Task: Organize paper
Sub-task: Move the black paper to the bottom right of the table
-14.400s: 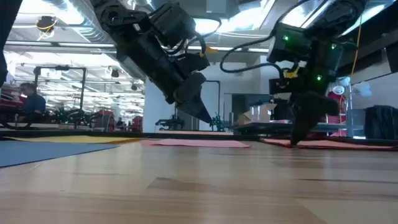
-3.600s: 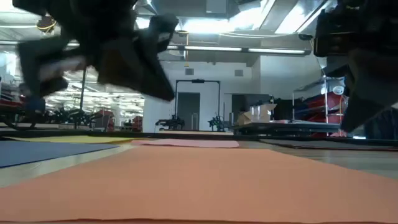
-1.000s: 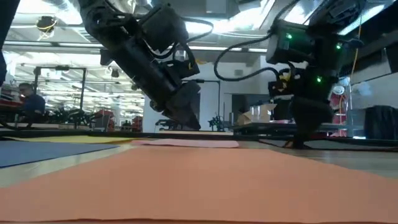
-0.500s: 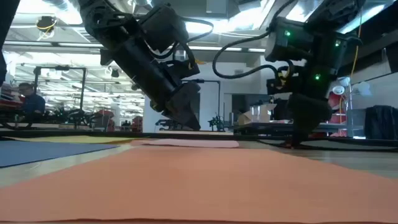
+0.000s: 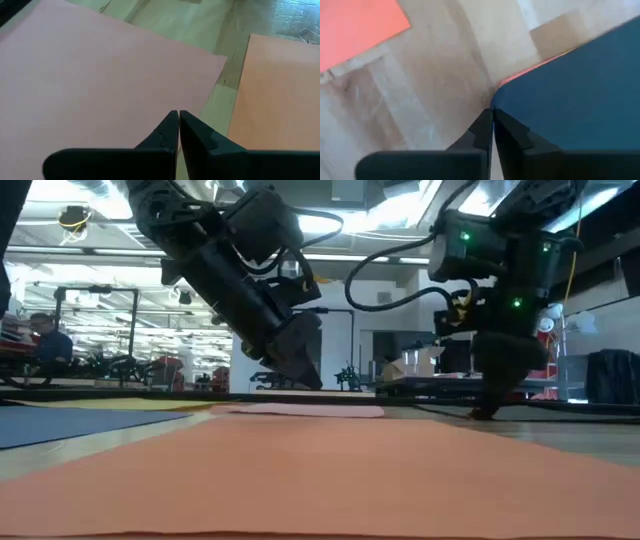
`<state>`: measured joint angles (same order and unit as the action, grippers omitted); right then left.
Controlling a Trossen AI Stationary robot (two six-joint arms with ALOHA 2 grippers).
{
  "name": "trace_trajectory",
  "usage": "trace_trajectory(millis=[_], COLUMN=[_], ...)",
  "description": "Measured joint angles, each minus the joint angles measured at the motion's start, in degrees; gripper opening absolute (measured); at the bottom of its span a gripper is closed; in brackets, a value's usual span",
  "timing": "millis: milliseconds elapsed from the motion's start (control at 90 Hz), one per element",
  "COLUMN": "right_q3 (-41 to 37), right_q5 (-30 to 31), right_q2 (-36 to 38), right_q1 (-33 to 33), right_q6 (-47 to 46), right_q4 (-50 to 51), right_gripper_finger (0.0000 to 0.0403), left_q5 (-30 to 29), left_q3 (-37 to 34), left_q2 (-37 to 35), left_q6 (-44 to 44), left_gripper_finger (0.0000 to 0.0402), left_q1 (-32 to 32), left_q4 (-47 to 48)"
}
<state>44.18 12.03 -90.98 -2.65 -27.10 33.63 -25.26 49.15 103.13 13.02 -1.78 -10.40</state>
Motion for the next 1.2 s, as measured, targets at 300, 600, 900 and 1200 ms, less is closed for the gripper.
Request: trace_trajectory(millis=[300, 600, 900, 1200], right_q3=[4.1, 4.6, 4.6, 4.6], right_q5=[-16.4, -31.2, -33.9, -28.1], right_q2=[0.0, 0.1, 0.1, 0.1], right_q1=[-4.2, -14.3, -21.9, -22.1], right_q6=[-4.5, -19.5, -35.4, -39.6], right_q4=[7.8, 5.4, -14.0, -15.7], right_gripper_finger=[0.0, 0.0, 0.0, 0.0066], left_q5=[0.0, 0.0, 0.0, 0.0], left_q3=[0.0, 0.0, 0.0, 0.0], left_q2=[0.0, 0.0, 0.0, 0.0], left_q6=[-0.1, -0.2, -0.2, -0.2], left_gripper_finger=[0.0, 0.0, 0.0, 0.0], left_q1=[0.0, 0.0, 0.0, 0.0], left_q4=[0.8, 0.8, 0.8, 0.8])
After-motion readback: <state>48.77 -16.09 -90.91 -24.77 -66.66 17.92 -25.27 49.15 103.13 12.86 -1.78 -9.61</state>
